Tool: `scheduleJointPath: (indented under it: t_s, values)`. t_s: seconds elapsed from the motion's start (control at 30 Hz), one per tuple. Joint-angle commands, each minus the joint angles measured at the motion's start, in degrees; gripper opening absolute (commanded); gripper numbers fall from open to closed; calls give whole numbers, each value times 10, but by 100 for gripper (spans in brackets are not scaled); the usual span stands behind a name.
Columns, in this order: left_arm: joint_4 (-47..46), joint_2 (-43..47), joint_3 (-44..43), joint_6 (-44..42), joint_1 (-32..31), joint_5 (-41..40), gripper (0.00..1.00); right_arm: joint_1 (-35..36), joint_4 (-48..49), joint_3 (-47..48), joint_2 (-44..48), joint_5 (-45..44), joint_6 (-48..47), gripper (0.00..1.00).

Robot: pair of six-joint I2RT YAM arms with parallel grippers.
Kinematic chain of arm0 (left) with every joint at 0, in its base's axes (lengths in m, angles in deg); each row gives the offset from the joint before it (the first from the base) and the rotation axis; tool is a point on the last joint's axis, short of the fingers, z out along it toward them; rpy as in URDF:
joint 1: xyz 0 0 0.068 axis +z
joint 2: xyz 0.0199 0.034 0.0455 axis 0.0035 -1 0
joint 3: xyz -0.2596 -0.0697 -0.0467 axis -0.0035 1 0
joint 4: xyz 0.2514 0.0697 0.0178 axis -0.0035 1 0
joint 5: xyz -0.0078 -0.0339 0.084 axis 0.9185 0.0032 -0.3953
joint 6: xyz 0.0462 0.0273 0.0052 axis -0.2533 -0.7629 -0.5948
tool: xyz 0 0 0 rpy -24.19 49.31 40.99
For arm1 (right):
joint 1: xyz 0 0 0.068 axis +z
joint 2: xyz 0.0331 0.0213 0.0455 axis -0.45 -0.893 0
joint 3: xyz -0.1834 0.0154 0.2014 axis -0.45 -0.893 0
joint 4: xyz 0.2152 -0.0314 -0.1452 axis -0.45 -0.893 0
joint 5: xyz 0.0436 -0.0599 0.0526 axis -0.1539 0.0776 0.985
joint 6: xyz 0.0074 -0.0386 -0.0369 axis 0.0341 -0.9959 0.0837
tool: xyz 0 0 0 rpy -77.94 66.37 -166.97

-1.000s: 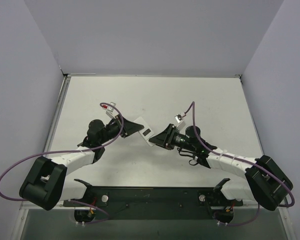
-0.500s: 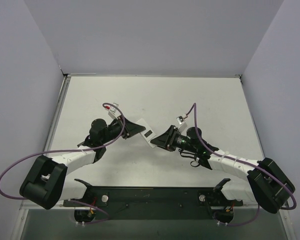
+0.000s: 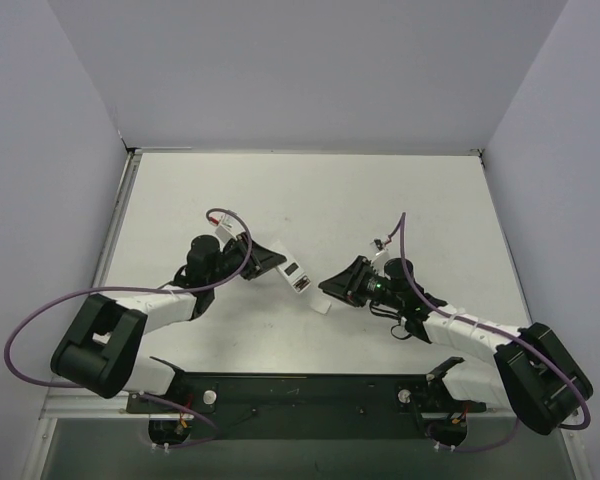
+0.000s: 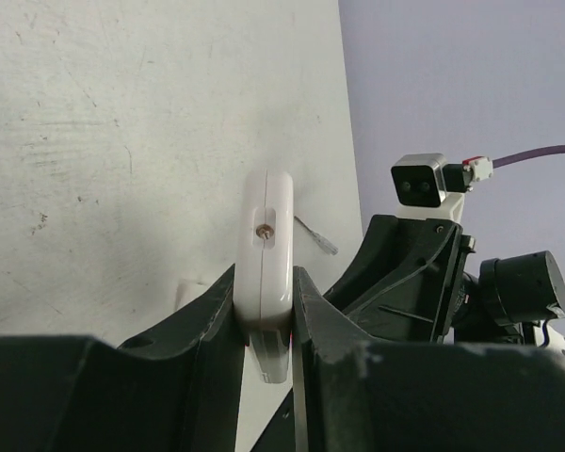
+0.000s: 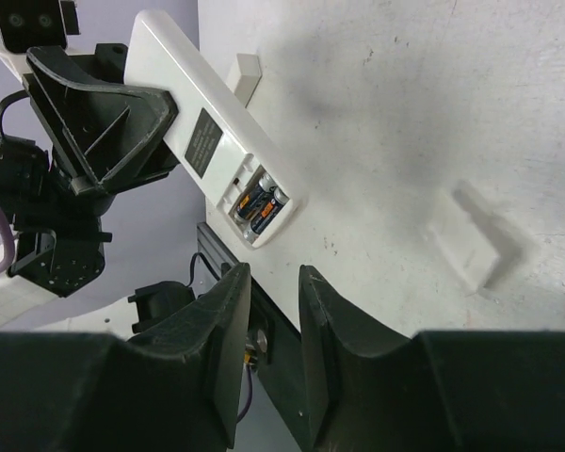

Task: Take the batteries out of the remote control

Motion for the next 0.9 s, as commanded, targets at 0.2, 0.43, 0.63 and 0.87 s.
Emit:
scheduleJointPath:
  t_s: [0.2,0.43,0.63,0.87]
  values:
    - [82,-47,-78,-62,1,-34,0,-41,-86,4,29,-22,-32,23]
    - [180,-121,-164,-144,1,-32,0,-40,-194,25,68,-53,-82,39]
    - [236,-167,-228,-182,3,2,0,-40,-287,44,125,-77,-126,51]
    - [306,-242,-303,-210,1,57,0,-40,-363,61,162,-112,-151,53]
